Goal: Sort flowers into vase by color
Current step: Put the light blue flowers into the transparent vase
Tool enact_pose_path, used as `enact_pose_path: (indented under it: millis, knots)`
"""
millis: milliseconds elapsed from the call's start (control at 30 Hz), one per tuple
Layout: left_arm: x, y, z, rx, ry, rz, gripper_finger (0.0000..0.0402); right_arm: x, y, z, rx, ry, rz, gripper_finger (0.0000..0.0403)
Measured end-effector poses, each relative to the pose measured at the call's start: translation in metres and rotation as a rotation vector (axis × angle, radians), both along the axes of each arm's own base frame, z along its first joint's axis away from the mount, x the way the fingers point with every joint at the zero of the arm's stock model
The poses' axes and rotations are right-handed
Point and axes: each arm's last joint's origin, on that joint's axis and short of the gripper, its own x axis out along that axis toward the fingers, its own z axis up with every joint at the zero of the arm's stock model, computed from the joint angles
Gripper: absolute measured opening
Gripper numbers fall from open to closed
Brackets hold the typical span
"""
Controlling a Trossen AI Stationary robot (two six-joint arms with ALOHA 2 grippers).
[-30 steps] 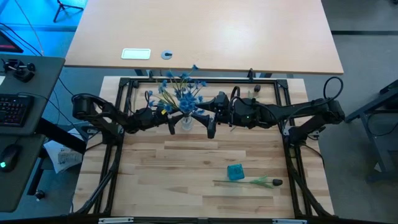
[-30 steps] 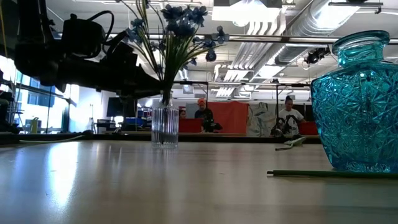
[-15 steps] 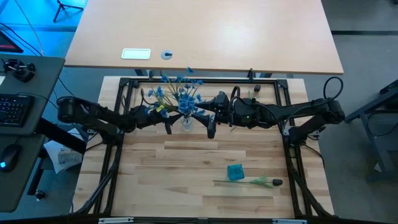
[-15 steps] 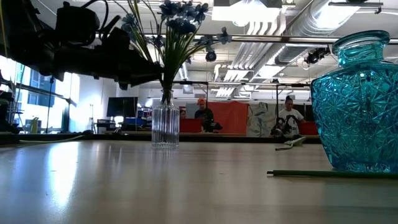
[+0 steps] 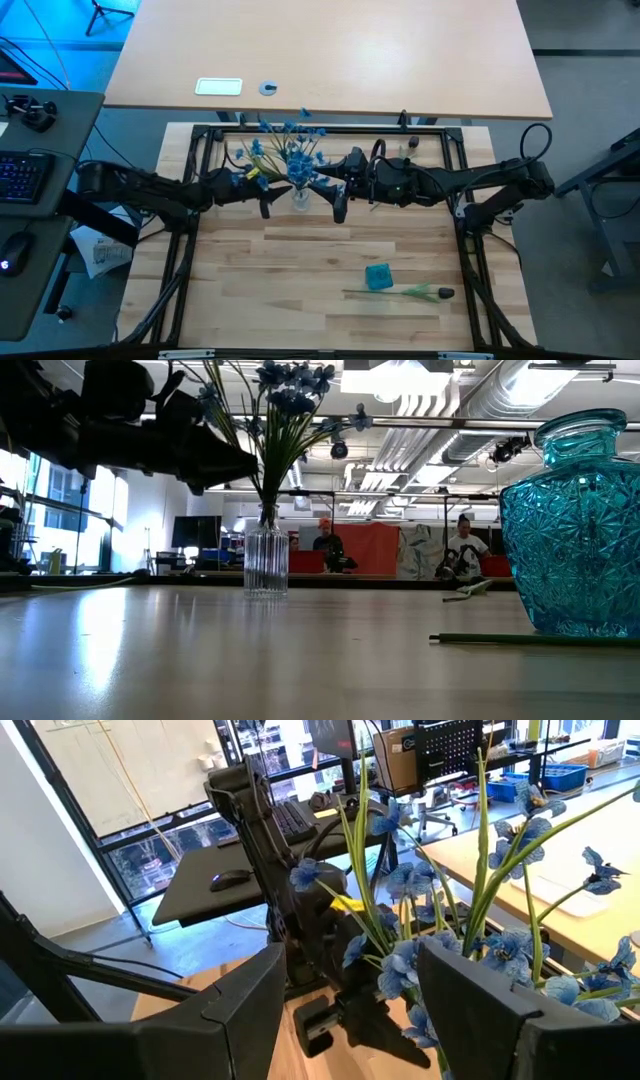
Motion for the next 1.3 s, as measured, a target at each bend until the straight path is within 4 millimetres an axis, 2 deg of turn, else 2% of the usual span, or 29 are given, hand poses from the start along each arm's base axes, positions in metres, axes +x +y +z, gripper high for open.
enact_pose_path:
  millis: [300,367,533,1033,1300]
  knots:
    - [-0.001,0.000,0.003,-0.010,-0.019,0.010,0.0023,0.000,0.000,-0.001,-0.001,0.005,0.000,0.0222]
    - [-0.001,0.000,0.003,-0.028,-0.025,0.019,0.0008,0.000,0.000,-0.001,-0.001,0.006,0.001,0.0222]
    - [0.000,0.002,0.005,-0.053,-0.037,0.068,0.0003,0.000,0.000,-0.002,-0.002,0.020,0.001,0.0222]
    - [0.015,0.000,0.013,-0.029,0.066,0.036,0.0001,-0.001,-0.001,-0.002,0.001,0.022,-0.035,0.0222]
    - [0.020,0.001,0.006,-0.020,0.193,0.031,0.0000,0.015,0.001,-0.021,0.020,0.058,-0.052,0.0222]
